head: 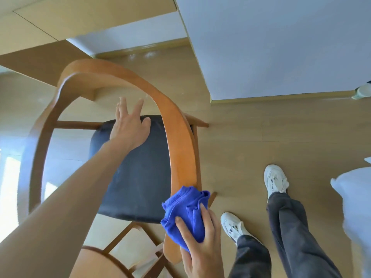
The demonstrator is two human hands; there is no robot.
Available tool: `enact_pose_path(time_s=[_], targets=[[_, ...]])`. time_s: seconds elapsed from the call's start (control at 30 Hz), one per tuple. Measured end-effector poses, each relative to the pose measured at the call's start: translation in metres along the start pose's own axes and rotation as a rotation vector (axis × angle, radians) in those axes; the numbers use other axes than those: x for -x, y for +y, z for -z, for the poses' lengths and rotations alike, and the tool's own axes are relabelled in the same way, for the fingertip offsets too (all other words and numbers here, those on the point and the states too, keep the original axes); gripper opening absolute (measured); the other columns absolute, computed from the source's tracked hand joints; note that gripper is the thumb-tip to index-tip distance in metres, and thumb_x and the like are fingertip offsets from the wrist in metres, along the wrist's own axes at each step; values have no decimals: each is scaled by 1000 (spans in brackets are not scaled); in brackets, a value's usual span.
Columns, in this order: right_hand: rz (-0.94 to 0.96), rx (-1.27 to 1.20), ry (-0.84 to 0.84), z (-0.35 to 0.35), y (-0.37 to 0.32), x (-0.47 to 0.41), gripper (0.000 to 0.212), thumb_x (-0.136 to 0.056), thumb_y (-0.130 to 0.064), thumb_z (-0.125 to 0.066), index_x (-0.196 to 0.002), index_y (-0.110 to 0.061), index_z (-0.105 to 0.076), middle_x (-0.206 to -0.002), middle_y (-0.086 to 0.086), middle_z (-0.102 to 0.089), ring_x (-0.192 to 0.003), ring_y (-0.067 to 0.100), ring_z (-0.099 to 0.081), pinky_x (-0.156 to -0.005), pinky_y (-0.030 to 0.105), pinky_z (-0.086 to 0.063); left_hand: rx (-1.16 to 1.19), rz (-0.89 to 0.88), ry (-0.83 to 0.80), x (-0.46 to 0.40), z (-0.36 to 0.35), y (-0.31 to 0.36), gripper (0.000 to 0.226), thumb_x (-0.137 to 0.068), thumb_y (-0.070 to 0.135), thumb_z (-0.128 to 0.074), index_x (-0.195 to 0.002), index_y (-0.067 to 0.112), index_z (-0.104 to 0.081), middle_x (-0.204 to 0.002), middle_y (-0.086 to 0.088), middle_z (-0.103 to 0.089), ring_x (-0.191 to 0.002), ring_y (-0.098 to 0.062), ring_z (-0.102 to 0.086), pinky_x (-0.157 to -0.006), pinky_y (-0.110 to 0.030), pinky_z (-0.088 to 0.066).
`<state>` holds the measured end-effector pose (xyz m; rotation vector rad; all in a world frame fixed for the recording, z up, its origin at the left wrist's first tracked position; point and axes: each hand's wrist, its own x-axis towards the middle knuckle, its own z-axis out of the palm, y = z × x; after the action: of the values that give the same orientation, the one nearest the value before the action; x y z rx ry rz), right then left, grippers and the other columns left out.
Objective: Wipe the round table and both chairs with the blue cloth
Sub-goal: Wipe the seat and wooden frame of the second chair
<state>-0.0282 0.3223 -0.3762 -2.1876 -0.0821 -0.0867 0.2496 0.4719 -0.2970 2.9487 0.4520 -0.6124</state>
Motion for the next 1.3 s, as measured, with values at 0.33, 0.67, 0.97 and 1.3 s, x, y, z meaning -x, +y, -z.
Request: enact_pose_path(time_s=[0.33, 0.67, 0.97, 1.3], targets=[[78, 181, 34, 1, 16, -158, 39, -83, -17, -58, -120, -24, -66, -143, 20, -41, -115, 42, -48, -88, 51, -47, 42, 67, 30, 81, -7, -69, 57, -99, 35, -36, -151, 33, -12, -159, -1, 7, -145, -20, 5, -109, -45, -26], [88, 242, 46, -3, -10, -15, 38, -89, -11, -55, -124, -20, -66, -147, 20, -37, -123, 45, -42, -101, 51, -37, 194, 151, -18, 144, -53, -95, 57, -99, 36, -34, -151, 22, -14, -157, -11, -2, -144, -27, -1, -108, -47, -28], [719, 521, -298, 12, 5, 8, 40, -81, -23, -53, -120, -33, -57, -142, 6, -45, -124, 38, -46, -85, 55, -44, 301, 303, -97, 181, -95, -109, 55, -100, 37, -32, -150, 18, -17, -156, -11, -8, -143, -26, -8, -107, -43, -27], [658, 679, -330, 16, -8, -126, 37, -85, -30, -45, -110, -21, -70, -133, 17, -51, -108, 43, -48, -74, 53, -39, 406, 460, -103, 218, -120, -138, 54, -101, 37, -27, -148, 14, -16, -155, -13, -13, -142, -30, -11, -111, -43, -23]])
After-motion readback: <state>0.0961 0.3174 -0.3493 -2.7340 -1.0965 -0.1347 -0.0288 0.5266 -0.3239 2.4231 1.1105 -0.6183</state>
